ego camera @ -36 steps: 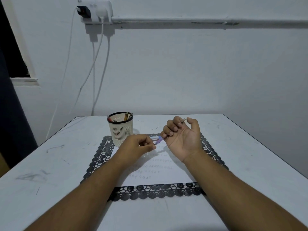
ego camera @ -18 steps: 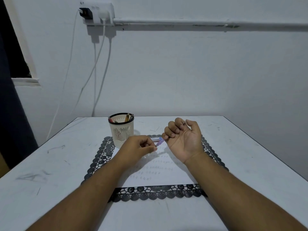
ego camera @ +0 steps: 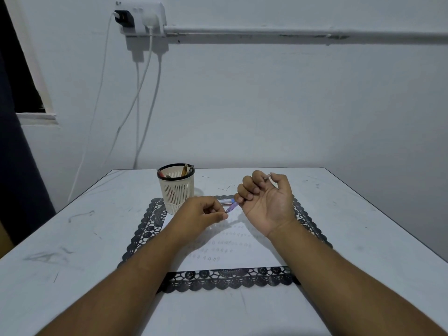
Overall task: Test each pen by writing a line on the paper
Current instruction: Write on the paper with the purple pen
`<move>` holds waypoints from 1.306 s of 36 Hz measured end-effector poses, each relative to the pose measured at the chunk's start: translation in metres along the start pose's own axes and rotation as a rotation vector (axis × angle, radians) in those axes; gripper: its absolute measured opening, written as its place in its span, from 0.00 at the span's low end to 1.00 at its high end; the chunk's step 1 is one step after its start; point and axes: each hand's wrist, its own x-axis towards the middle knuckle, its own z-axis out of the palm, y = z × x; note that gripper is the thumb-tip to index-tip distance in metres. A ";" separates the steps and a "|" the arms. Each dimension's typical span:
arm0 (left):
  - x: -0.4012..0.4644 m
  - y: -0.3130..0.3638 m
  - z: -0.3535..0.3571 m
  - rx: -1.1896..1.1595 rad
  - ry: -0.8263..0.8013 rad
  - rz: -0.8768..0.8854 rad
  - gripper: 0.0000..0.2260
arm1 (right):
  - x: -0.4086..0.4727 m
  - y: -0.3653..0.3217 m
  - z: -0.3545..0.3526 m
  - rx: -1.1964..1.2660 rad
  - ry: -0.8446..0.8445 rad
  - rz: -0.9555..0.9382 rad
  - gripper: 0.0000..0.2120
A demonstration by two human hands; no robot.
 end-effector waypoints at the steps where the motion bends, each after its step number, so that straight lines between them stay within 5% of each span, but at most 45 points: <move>1: 0.000 0.000 0.000 -0.003 -0.001 0.000 0.05 | 0.000 0.000 0.000 -0.007 -0.001 0.000 0.12; 47: -0.001 0.000 -0.007 0.032 -0.049 0.064 0.05 | 0.001 -0.004 -0.002 0.043 0.036 -0.015 0.12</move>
